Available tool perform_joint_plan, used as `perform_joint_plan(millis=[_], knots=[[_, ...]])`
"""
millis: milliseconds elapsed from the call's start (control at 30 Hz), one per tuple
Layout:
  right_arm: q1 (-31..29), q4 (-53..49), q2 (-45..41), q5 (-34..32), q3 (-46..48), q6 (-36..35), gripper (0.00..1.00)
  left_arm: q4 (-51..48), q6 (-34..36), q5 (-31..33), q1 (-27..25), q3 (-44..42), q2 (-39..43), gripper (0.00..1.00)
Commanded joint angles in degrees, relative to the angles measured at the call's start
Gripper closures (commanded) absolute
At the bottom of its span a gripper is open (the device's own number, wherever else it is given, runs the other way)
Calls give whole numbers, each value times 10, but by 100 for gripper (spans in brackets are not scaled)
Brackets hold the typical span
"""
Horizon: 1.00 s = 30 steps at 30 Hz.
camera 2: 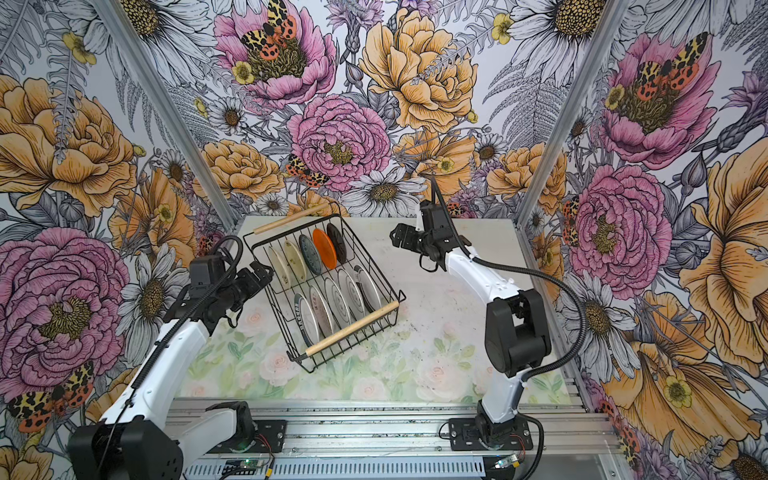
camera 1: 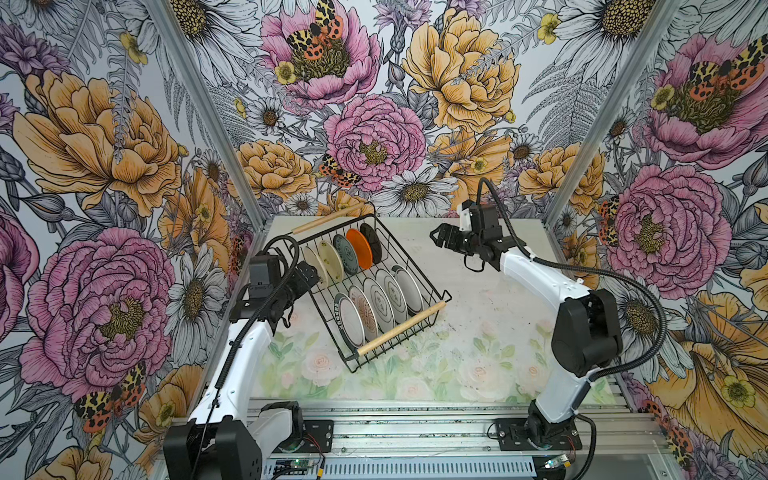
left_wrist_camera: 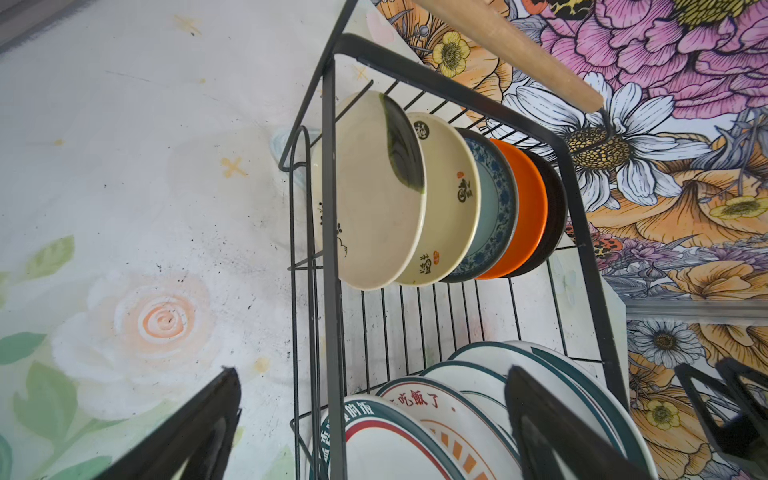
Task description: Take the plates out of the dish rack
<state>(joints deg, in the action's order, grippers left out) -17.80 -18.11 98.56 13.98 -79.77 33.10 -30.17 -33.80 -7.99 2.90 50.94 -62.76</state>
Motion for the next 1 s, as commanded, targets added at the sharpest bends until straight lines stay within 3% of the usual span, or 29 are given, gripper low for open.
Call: perform_joint_plan(millis=[0,233,400,633,967], knots=[[2,-5,-74,-51,83,4,14,-22,29,40,-24,30,-6,1],[7,-14,-237,-87,255,70,16,-83,76,147,-99,92,-27,3],[7,-23,-304,-62,341,98,19,-88,92,159,-140,124,-49,8],[-34,-20,-320,-35,396,118,21,-86,116,157,-171,152,-98,17],[-91,43,-255,-4,398,133,22,-61,116,134,-174,136,-124,30]])
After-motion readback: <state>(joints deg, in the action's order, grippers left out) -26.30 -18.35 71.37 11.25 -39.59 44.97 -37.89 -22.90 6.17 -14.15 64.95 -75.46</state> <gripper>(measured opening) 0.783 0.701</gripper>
